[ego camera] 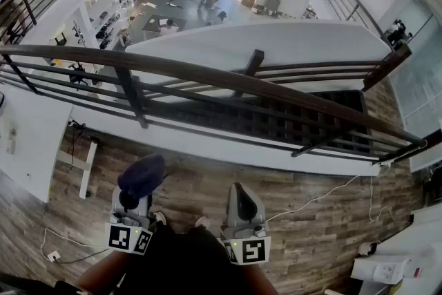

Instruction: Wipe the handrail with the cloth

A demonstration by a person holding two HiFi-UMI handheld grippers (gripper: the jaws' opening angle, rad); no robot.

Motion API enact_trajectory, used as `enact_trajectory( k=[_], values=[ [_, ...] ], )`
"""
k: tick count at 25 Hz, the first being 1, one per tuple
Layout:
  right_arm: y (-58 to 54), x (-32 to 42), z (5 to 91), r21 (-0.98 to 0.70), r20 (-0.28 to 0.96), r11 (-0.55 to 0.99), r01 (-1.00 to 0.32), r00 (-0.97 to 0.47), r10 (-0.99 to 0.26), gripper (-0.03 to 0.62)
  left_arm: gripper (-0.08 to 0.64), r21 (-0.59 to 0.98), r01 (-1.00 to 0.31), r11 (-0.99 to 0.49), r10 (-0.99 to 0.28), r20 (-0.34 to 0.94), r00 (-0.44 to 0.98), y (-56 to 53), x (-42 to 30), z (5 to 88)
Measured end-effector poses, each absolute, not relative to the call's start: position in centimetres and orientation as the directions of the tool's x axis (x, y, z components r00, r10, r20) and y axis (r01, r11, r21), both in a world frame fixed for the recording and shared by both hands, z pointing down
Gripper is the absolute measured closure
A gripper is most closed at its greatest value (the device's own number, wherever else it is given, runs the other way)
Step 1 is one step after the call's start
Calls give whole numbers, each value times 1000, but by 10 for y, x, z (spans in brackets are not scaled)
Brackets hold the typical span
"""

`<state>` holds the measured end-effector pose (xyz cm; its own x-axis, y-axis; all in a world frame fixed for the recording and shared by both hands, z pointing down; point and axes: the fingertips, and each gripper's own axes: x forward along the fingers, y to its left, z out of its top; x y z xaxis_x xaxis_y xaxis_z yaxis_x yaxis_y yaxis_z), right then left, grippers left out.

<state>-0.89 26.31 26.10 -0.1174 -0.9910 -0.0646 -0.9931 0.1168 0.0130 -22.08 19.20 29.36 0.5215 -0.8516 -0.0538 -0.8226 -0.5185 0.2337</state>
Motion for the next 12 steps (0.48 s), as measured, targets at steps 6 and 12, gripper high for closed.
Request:
enact_trajectory(
  k=[6, 12],
  values=[
    [246, -7, 253, 11, -85, 124, -992, -124, -989, 592, 482, 224, -827, -517, -855, -76, 514, 178, -219, 289],
    [245, 2, 264, -28, -55, 140, -990, -138, -989, 591, 482, 214, -841, -497, -866, -66, 495, 174, -217, 292]
  ],
)
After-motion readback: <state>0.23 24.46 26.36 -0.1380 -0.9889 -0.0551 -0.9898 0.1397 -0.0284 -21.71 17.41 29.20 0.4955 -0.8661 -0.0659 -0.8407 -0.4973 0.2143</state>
